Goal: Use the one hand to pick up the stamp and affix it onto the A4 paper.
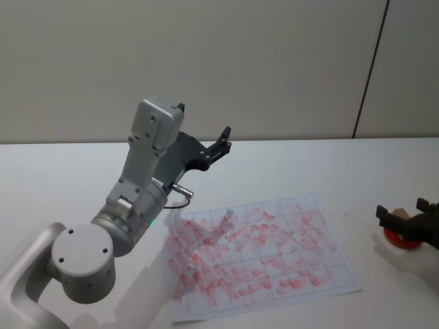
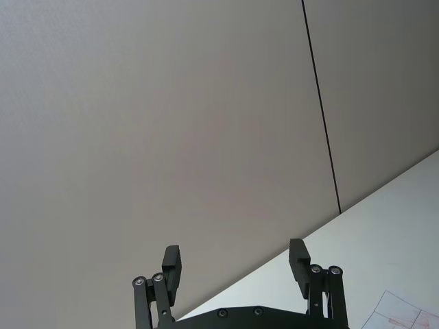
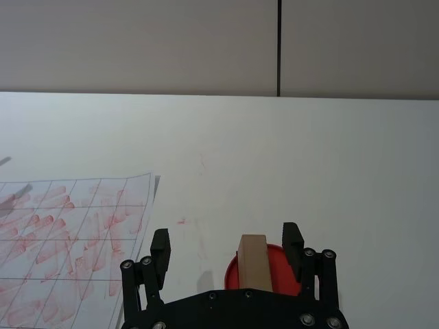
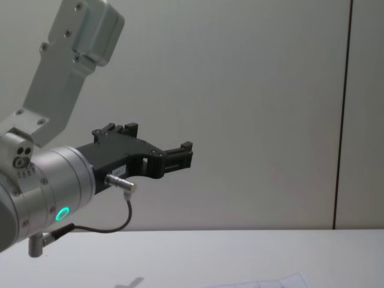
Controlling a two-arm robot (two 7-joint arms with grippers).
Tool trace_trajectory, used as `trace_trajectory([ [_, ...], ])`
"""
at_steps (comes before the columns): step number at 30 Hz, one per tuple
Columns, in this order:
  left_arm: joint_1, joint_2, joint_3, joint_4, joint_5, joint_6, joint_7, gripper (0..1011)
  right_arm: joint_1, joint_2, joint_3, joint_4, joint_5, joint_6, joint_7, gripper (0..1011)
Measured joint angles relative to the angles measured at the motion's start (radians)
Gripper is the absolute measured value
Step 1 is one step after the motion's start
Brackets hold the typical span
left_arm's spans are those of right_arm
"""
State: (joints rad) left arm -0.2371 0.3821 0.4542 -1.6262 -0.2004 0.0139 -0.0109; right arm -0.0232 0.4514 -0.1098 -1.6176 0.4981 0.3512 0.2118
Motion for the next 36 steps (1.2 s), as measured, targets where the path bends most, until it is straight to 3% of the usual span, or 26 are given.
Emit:
trace_trajectory([
  [6, 0.0, 0.0, 0.0, 0.0, 0.0, 0.0, 0.0, 1001, 0.01, -0.005, -0.005, 0.025, -0.003, 0.005, 0.006, 1001],
  [12, 0.0, 0.0, 0.0, 0.0, 0.0, 0.0, 0.0, 1001, 0.017, -0.01, -0.01, 0.043, -0.008, 0.012, 0.006, 902],
  [18, 0.0, 0.0, 0.0, 0.0, 0.0, 0.0, 0.0, 1001, 0.019, -0.013, -0.014, 0.049, -0.012, 0.015, 0.002, 746],
  [20, 0.0, 0.0, 0.0, 0.0, 0.0, 0.0, 0.0, 1001, 0.02, -0.015, -0.016, 0.052, -0.014, 0.018, -0.003, 646],
  [22, 0.0, 0.0, 0.0, 0.0, 0.0, 0.0, 0.0, 1001, 0.02, -0.016, -0.016, 0.053, -0.015, 0.02, -0.007, 616],
  [23, 0.0, 0.0, 0.0, 0.0, 0.0, 0.0, 0.0, 1001, 0.02, -0.017, -0.016, 0.054, -0.016, 0.021, -0.011, 550],
  [26, 0.0, 0.0, 0.0, 0.0, 0.0, 0.0, 0.0, 1001, 0.021, -0.018, -0.017, 0.055, -0.017, 0.025, -0.018, 490],
  [31, 0.0, 0.0, 0.0, 0.0, 0.0, 0.0, 0.0, 1001, 0.021, -0.019, -0.017, 0.058, -0.019, 0.034, -0.034, 305],
  [36, 0.0, 0.0, 0.0, 0.0, 0.0, 0.0, 0.0, 1001, 0.019, -0.02, -0.017, 0.059, -0.019, 0.041, -0.05, 218],
])
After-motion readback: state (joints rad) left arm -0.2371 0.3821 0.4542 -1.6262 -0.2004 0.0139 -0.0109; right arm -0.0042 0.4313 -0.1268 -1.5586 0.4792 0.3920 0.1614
